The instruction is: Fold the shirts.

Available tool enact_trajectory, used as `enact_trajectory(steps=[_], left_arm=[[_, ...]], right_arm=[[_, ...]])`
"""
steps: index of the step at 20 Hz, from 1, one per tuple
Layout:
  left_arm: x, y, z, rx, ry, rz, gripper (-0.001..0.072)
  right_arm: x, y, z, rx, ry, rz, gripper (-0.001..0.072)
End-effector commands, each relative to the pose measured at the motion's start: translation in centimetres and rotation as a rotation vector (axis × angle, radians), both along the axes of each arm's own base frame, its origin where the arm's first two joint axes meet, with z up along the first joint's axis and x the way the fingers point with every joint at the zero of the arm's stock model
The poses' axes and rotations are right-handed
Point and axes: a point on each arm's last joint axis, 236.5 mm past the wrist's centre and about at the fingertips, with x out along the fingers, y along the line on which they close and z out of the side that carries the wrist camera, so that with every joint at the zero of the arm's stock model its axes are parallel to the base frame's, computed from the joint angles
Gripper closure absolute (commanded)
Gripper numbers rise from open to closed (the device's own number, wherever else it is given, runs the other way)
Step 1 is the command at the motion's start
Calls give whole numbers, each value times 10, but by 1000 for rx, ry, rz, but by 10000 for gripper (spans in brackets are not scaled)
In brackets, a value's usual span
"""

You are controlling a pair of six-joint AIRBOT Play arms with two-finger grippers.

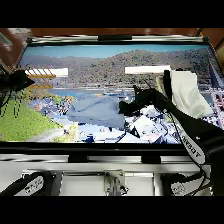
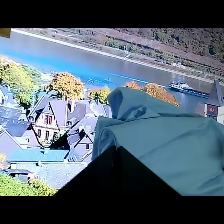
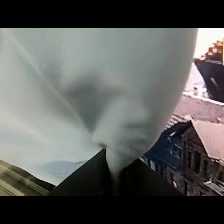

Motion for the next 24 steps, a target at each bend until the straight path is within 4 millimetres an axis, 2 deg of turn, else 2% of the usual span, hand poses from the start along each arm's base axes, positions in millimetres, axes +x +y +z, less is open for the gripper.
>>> enact_trajectory(steps=[1,2,4,6,8,11,13,15,17,19,21,24], left_arm=[[1,0,-2,-1,4,0,677],[1,0,-3,-1,6,0,677],[1,0,-3,-2,7,0,677],[1,0,-3,-2,6,0,677],[1,0,-3,-2,6,0,677],[1,0,-3,-2,6,0,677],[1,0,-3,-2,7,0,677],[1,0,-3,-3,7,0,677],[1,0,-3,-3,7,0,677],[1,0,-3,-5,8,2,677],[1,0,-3,-5,8,2,676],[1,0,-3,-5,8,2,677]], right_arm=[[18,18,21,78,-96,43,631],[30,19,36,90,-146,69,631],[65,15,83,124,-260,79,631],[104,-2,145,158,-388,56,632],[138,-32,216,205,-502,-19,632],[171,-88,306,251,-635,-189,632],[184,-130,350,264,-720,-294,632],[192,-174,371,267,-758,-413,632],[195,-211,375,255,-764,-492,632],[198,-240,374,231,-770,-544,632],[201,-261,376,210,-793,-587,632],[211,-277,388,202,-864,-642,632]])
